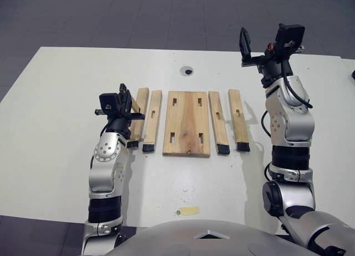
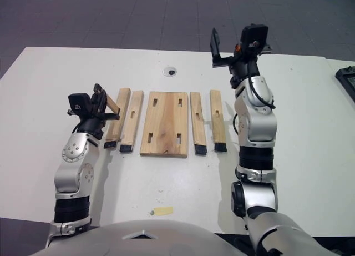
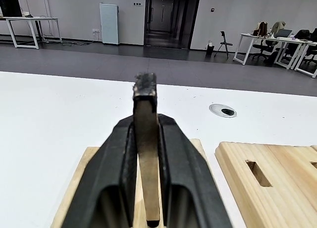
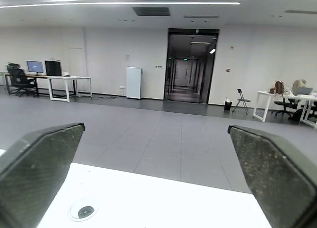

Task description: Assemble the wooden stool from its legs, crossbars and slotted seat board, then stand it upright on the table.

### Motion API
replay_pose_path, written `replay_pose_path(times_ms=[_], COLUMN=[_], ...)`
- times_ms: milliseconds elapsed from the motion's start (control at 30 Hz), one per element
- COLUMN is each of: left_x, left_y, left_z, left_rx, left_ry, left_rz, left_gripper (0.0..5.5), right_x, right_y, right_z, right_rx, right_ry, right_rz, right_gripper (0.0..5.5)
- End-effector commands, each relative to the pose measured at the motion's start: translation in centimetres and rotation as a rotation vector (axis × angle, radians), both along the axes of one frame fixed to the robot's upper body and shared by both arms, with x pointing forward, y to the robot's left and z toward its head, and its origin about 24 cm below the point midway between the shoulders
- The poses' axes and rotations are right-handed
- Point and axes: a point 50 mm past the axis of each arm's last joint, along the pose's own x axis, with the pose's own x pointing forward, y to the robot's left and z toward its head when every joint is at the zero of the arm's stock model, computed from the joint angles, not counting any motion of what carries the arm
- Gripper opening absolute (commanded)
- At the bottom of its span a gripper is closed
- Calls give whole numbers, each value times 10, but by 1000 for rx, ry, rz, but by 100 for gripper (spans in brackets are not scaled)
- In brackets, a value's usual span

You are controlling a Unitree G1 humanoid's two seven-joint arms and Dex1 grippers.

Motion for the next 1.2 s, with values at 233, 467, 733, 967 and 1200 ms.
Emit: replay_pose_path(times_ms=[233,467,733,967,1200], left_x=[-14,-27,-38,-31,-18], left_y=[4,0,6,15,16], left_z=[-57,-67,-84,-74,-58], left_rx=[62,55,58,69,38], left_ry=[382,435,524,505,451], left_rz=[-14,-48,-54,-61,-69], left_gripper=[42,42,42,42,42], right_x=[-2,-4,-5,-3,-3], right_y=[35,58,61,62,63], right_z=[39,55,55,54,53], right_rx=[-39,-23,-21,-30,-25], right_ry=[-69,-84,-73,-59,-57], right_rz=[117,207,218,231,232], right_gripper=[540,540,540,540,540])
